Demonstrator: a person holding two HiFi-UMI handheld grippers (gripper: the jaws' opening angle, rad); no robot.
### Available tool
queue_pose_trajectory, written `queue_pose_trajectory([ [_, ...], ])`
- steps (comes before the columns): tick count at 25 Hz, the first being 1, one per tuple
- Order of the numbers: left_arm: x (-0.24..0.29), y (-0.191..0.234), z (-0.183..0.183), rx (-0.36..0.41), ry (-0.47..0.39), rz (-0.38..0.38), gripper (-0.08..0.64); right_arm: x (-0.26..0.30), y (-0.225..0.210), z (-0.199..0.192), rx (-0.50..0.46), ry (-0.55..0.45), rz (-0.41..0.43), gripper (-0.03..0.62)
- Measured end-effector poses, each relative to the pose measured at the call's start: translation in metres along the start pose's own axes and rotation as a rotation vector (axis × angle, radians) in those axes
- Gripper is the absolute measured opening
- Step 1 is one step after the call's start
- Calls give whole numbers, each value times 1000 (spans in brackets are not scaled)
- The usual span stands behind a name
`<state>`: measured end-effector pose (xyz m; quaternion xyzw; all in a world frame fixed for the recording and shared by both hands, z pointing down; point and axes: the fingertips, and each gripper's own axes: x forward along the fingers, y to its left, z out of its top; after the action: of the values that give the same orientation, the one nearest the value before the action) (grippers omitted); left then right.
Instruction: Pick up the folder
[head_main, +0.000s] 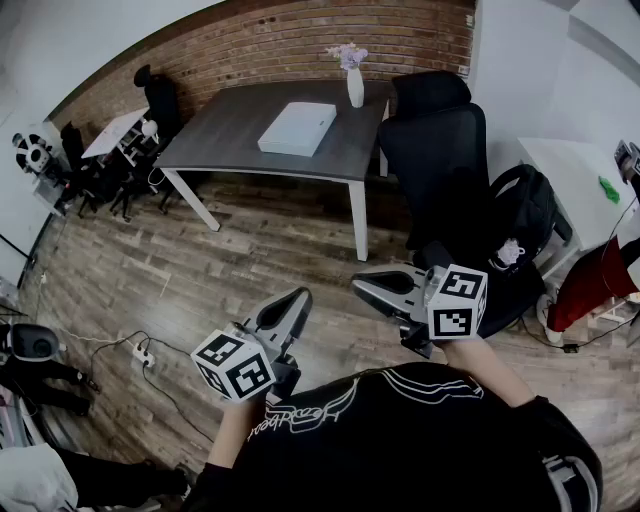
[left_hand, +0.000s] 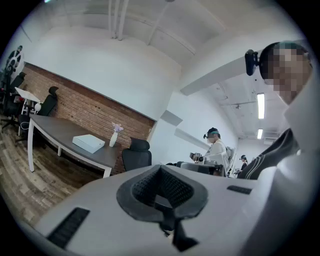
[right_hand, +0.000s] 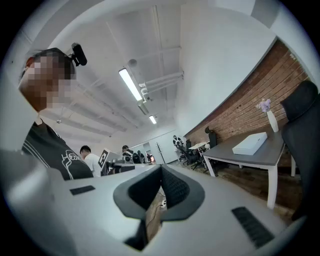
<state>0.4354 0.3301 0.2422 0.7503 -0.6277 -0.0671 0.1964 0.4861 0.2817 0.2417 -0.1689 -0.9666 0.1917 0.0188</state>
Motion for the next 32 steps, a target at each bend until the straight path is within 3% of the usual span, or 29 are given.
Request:
queue_pose_trajectory([
  [11, 10, 3, -9, 8, 31, 23, 5, -2, -5, -3, 0, 2, 27, -3],
  [19, 10, 22, -13, -19, 32, 50, 5, 12, -25, -13, 70, -14, 50, -3],
  [26, 13, 77, -17, -85, 26, 69, 5, 52, -55, -27, 127, 19, 74, -3],
  [32, 29, 158, 3, -134, 47, 54, 5, 113, -114, -19, 159, 38, 31, -3],
])
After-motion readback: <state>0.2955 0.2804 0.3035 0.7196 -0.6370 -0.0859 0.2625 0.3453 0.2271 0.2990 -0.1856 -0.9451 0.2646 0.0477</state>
